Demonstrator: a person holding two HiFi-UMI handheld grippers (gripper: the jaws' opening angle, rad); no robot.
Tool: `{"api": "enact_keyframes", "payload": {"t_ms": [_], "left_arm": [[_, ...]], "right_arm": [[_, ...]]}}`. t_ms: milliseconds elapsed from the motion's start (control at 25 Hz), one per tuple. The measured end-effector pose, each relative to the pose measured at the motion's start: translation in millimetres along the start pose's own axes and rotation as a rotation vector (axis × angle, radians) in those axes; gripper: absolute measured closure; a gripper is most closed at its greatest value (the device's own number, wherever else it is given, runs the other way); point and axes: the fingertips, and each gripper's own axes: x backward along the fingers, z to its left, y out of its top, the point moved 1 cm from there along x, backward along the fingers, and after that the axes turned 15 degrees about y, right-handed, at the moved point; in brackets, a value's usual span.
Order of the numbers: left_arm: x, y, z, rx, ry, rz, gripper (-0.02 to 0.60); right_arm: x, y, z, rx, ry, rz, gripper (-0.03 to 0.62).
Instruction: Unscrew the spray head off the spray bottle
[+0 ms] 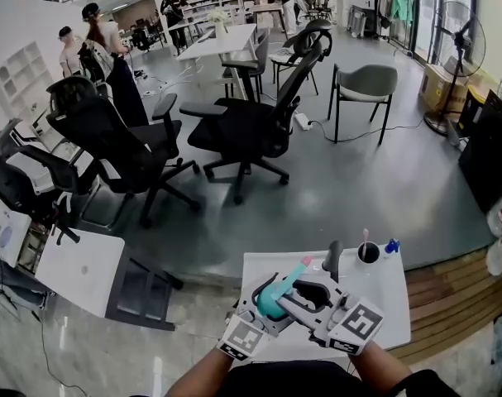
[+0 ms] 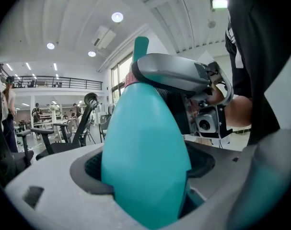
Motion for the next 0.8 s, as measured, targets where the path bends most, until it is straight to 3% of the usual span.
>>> {"api": "enact_keyframes", "payload": {"t_ms": [160,320,440,560,800], "left_arm": [[9,7,-10,0.006,-0.096,-0.042,0.152],[23,25,-29,0.025,-0.264,-0.098,0.150],[28,29,-36,0.044,-0.320,-0.121,0.150],[19,27,-27,0.065,-0.249,-0.100,0.150],[0,3,26,0.093,0.079,0.007,0.150]], "right_arm": [[-1,5,15,0.000,0.089,0.007,0.459],[2,12,38,-0.015,0.281,0.002,0.459],[6,13,45,0.000,0.380,0.005,0.457],[5,11,34,0.030,0.319,0.005,0.453],[4,7,3,0.098,0.027,0.043,0.398]]}}
